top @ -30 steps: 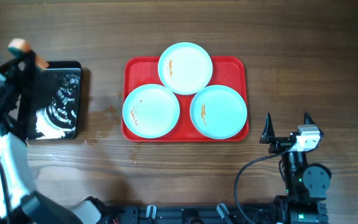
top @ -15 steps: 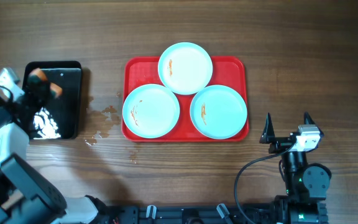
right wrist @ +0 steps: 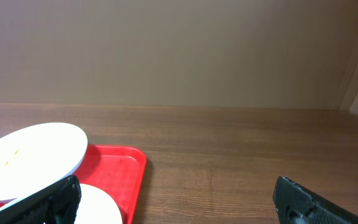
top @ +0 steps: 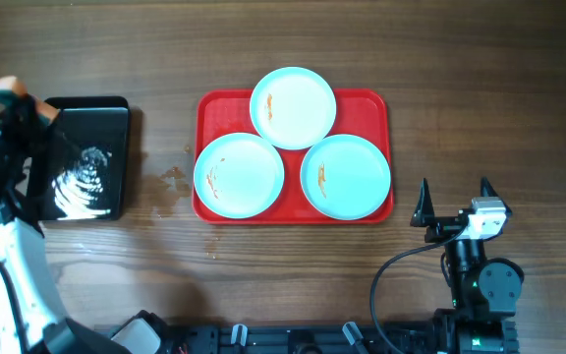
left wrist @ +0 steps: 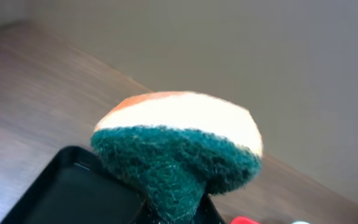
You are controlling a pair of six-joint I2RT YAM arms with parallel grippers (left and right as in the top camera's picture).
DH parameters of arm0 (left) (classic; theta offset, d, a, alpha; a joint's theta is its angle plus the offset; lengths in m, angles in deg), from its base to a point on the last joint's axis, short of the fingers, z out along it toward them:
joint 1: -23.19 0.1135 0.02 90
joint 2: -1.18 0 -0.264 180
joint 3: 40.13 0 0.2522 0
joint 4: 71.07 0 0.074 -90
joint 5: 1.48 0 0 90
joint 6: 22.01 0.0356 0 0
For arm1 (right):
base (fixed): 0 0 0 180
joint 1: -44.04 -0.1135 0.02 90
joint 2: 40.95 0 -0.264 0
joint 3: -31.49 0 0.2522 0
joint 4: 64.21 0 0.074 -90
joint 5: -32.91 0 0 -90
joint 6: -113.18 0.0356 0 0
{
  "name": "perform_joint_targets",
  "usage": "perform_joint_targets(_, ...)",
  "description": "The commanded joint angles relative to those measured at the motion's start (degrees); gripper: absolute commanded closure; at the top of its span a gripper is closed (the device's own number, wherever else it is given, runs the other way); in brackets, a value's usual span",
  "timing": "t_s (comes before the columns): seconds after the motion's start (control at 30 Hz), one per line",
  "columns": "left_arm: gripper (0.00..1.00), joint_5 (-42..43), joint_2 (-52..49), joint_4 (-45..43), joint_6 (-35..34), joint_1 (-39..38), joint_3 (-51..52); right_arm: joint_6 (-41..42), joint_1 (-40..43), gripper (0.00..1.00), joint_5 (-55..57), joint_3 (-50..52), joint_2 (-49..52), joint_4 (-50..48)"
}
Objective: Clean dirty plates on tray and stack at the side
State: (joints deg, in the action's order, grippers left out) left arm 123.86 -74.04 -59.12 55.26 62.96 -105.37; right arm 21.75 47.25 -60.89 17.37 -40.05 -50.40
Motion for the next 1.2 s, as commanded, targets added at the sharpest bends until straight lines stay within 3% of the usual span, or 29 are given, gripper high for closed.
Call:
perform_joint_targets(0.0, 0.96, -13.44, -3.89, 7.17, 2.75, -0.13, 0.17, -0.5, -0.02, 0.0, 0.37, 0.07, -0.33, -0.13)
perform_joint_targets(0.07, 0.96, -18.67, -8.17, 9.92, 3.3, -0.55, 0.66, -0.5, -0.02, 0.0, 0.37, 0.07, -0.33, -0.13)
perform_joint_targets(0.3, 0.96, -16.76, -22.1, 12.74, 0.02, -2.1, 1.11, -0.5, -0.02, 0.0, 0.37, 0.07, -0.33, -0.13)
perform_joint_targets(0.5, 0.96, -10.45, -13.42, 11.47, 0.07, -2.23, -1.97, -0.5, -0.02, 0.0, 0.37, 0.07, -0.33, -0.13)
perform_joint_targets(0.73, 0.96, -8.87, -0.94, 9.57, 0.83, -3.3, -2.64, -0.5, -0.02, 0.0, 0.37, 0.07, -0.33, -0.13)
perform_joint_targets(0.83, 0.96, -12.13, -1.86, 12.87, 6.08, -4.96, -1.88, -0.5, -0.02, 0.0, 0.37, 0.07, -0.33, -0.13)
perform_joint_targets(0.97, 0.96, -14.1, -7.82, 13.9, 5.81, -6.73, 1.14, -0.5, -0.02, 0.0, 0.37, 0.07, -0.33, -0.13)
perform_joint_targets(1.17, 0.96, -5.84, -9.22, 16.68, 5.64, -6.86, 0.74, -0.52, -0.02, 0.0, 0.37, 0.07, -0.33, -0.13)
